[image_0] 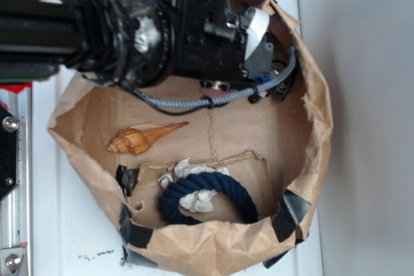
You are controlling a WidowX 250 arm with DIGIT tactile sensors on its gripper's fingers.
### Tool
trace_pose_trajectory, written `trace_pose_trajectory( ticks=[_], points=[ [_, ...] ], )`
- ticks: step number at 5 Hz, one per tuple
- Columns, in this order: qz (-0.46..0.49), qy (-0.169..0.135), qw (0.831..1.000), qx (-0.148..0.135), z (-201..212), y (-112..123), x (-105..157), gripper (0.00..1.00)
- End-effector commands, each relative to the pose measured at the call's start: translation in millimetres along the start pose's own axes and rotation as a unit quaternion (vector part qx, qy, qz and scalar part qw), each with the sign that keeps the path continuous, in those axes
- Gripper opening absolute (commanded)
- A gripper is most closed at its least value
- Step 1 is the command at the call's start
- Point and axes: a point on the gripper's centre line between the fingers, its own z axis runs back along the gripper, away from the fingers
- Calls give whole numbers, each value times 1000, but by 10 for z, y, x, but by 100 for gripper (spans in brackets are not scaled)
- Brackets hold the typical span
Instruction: Grab the green animal.
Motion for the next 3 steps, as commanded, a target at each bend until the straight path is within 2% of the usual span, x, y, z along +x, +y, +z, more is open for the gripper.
trace_pose_trajectory(
  ticks=[1,2,3],
  points=[
    [-7,2,1000,-8,156,-35,103,0],
    [-17,31,999,-20,393,-17,160,0],
    [-56,83,994,-35,846,59,232,0]
  ],
)
